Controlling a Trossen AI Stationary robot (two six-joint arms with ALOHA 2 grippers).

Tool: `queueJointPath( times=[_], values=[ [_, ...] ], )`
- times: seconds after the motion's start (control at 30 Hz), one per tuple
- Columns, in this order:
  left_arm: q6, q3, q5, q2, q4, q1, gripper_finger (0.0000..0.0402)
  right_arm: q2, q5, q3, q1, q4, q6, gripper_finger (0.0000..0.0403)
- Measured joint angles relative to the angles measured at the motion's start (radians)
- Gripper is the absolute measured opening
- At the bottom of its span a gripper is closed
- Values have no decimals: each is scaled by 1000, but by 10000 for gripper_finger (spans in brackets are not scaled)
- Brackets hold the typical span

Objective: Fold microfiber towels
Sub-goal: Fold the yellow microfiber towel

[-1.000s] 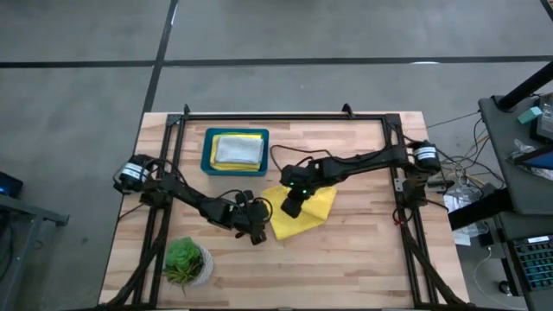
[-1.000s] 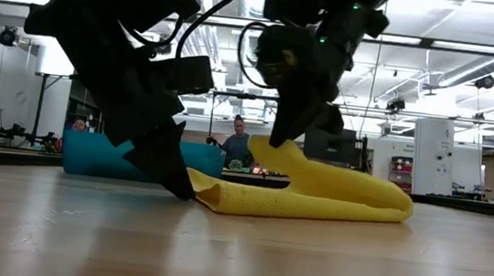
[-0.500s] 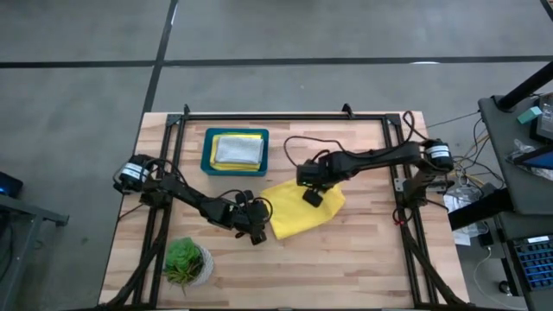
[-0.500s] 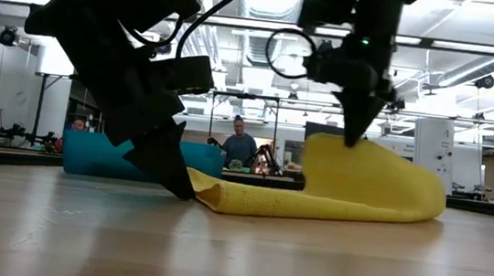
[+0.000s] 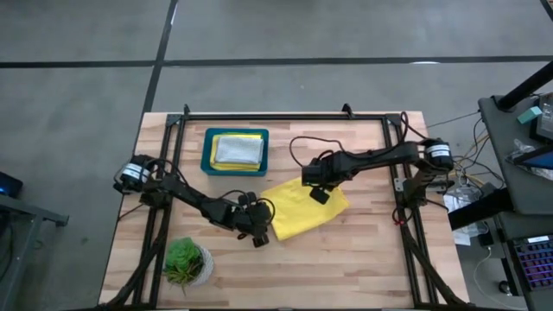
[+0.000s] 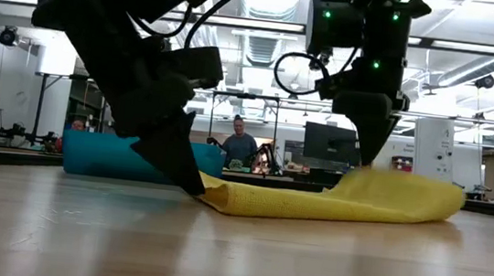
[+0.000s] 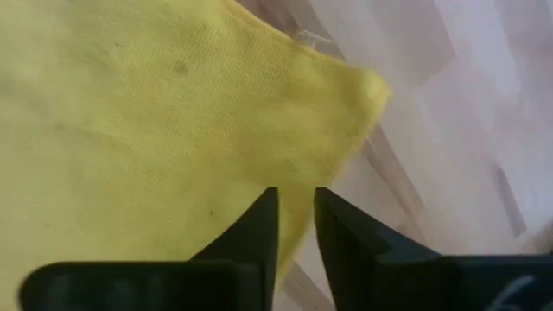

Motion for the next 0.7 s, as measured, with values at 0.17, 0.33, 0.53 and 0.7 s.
queueJointPath(
  times=[0.17, 0.33, 0.53, 0.7],
  values=[
    [2, 17, 12, 0, -3, 2, 147, -13, -1, 0, -16, -2, -60, 118],
    [18, 56, 27, -12, -23, 3, 147, -74, -1, -19, -27, 0, -114, 159],
    [100, 96, 21, -9, -3, 57, 147, -223, -20, -137, -27, 118, -113, 180],
    [132, 130, 64, 1, 21, 100, 124, -353, -85, -265, -27, 260, -76, 173]
  ],
)
